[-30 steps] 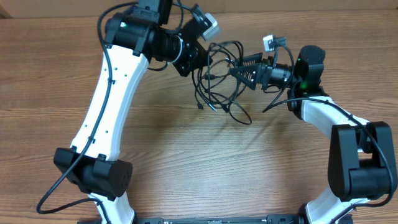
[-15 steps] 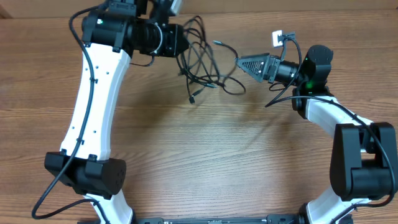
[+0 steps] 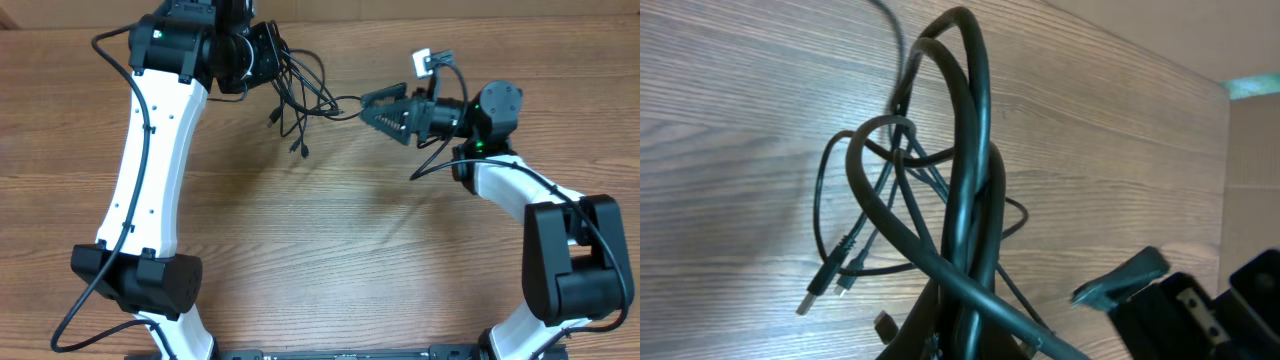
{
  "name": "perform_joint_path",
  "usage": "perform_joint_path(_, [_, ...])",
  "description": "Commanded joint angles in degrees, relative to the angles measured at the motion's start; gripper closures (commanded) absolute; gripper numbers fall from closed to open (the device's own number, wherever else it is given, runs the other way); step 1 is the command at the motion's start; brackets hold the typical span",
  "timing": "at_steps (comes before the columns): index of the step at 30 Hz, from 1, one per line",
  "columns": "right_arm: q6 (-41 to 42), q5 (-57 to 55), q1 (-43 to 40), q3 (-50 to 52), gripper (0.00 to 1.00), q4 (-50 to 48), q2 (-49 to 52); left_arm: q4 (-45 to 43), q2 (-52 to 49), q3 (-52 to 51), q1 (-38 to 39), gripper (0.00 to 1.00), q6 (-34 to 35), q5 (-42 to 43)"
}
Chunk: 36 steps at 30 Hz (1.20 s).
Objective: Untangle cables
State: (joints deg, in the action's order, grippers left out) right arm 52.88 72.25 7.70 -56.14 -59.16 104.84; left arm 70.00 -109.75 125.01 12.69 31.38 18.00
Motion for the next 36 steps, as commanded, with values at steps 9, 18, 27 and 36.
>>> perform_joint_path(9, [1.09,1.01,3.06,-0.2,0.0,-0.5,-1.22,0.2,2.25,1.53,1.09,0.96,24.92,-1.92])
perform_joint_path(18, [1.14,-4.5,3.13,-0.2,0.0,6.97,-1.22,4.76,2.25,1.53,-1.84,0.96,52.02,-1.86])
perform_joint_path(27, [2.23,-5.18,4.2,-0.17,0.0,9.86,-1.22,4.5,2.25,1.53,-1.62,0.96,59.52,-2.51])
perform_joint_path(36, [-0.66,-7.34,4.2,-0.17,0.0,15.06,-1.22,5.86,2.25,1.53,-1.9,0.96,71.32,-4.15])
